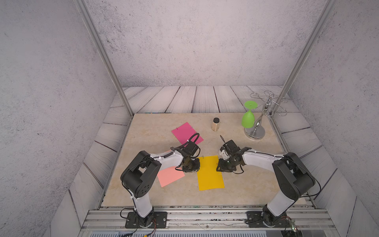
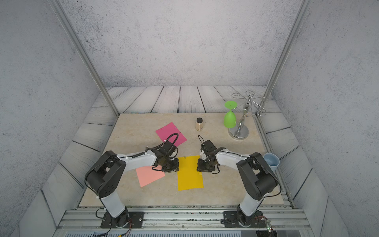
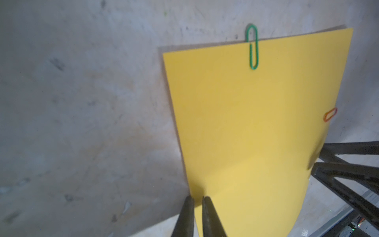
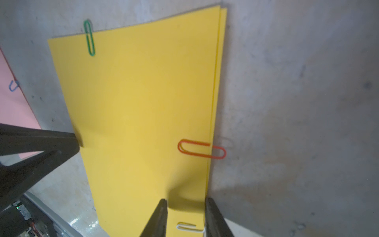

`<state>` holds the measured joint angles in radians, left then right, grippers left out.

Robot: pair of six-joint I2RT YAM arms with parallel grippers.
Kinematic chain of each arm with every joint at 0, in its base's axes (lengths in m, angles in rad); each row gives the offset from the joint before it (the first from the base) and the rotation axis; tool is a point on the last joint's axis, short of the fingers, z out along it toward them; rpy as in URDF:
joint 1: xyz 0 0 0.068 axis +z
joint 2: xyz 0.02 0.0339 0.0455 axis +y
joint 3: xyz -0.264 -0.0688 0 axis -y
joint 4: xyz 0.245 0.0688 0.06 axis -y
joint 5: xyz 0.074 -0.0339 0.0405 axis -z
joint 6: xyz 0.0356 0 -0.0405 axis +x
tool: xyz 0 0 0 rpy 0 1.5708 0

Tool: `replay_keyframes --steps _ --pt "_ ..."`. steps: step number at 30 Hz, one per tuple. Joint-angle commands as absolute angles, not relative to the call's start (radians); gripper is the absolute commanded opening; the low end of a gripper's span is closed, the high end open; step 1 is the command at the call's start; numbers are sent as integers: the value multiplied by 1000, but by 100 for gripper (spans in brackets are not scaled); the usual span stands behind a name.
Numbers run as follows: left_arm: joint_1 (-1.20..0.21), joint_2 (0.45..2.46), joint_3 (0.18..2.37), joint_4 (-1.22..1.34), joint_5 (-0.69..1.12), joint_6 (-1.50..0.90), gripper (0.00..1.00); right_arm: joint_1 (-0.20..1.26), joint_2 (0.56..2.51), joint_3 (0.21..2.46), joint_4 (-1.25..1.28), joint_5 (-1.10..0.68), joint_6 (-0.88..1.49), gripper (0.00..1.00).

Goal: Unclip the paperclips from the documents
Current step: Pick up the document from the center of the board.

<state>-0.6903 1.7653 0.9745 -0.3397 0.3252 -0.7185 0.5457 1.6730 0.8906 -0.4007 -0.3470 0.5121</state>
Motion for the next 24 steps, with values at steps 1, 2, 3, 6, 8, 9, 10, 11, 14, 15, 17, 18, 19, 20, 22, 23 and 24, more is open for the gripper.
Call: replay_keyframes --steps 1,2,3,6,8,9,10,11,14,15,17,18,19,20,22,23,24 --pt "-693 1799 976 -385 307 -715 15 543 1719 866 -429 -332 508 34" --pt "-693 1800 976 -384 307 -714 15 543 1720 866 -433 -333 506 35" --pt "-693 1801 979 -382 310 -715 15 543 1722 866 -436 -336 503 35" --pt "-692 1807 980 -379 318 -714 15 543 1730 870 -437 -349 500 36" --pt "-693 1813 984 -378 320 -714 15 543 1734 871 -434 -358 501 37" --pt "-693 1814 984 -378 322 -715 15 543 1736 871 -431 -366 501 37" --pt "-693 1815 984 -376 323 -715 15 542 1738 872 -430 -371 502 37" --pt "-693 1816 986 -376 324 -714 15 542 1740 873 -427 -376 503 38" --pt "-693 1816 985 -376 327 -715 15 543 1742 875 -418 -394 503 41" --pt "-693 1818 986 -375 326 -714 15 542 1744 877 -417 -400 503 42" --pt "-693 1822 988 -375 327 -714 15 544 1745 879 -411 -414 505 45" --pt "-693 1824 991 -376 330 -713 15 544 1746 879 -407 -420 508 46" --pt "-693 1826 991 -375 331 -713 15 544 1744 879 -401 -425 512 48" --pt "-693 1828 991 -376 332 -713 15 545 1743 879 -397 -429 514 50" --pt "-693 1831 995 -376 334 -712 15 544 1740 881 -390 -437 521 53" --pt "-693 1833 997 -376 334 -711 14 545 1738 881 -386 -441 523 56" --pt "-693 1833 997 -376 334 -711 14 544 1737 881 -383 -443 527 59"
